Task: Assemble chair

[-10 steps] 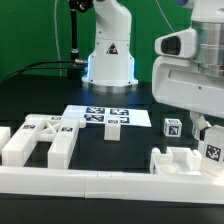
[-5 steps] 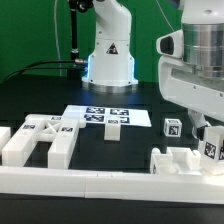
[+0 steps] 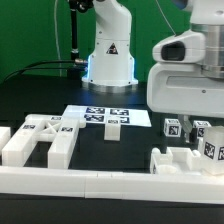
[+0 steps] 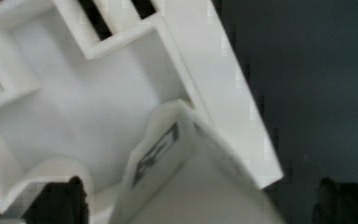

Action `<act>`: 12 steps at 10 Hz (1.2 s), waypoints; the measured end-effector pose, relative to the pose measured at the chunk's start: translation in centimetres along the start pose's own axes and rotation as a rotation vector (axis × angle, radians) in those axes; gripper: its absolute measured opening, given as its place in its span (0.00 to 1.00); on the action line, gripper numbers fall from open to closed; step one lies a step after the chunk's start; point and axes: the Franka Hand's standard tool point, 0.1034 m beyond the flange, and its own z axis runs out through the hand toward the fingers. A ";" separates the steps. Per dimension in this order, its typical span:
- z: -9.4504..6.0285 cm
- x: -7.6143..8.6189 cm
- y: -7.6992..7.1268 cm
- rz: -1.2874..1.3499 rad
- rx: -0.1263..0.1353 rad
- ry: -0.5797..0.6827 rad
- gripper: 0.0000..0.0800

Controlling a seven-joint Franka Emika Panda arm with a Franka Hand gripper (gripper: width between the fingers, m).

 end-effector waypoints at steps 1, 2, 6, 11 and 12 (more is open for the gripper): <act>0.0 0.1 0.2 -0.072 -0.002 0.001 0.81; 0.1 0.1 0.2 -0.141 -0.004 0.000 0.81; 0.6 0.5 0.3 -0.530 -0.056 0.062 0.81; 0.6 0.6 0.3 -0.242 -0.043 0.072 0.36; 0.7 0.6 0.3 -0.108 -0.037 0.079 0.36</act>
Offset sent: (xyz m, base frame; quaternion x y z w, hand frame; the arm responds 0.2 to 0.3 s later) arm -0.0070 0.0045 0.0000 -0.0795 0.0663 -0.4315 0.8962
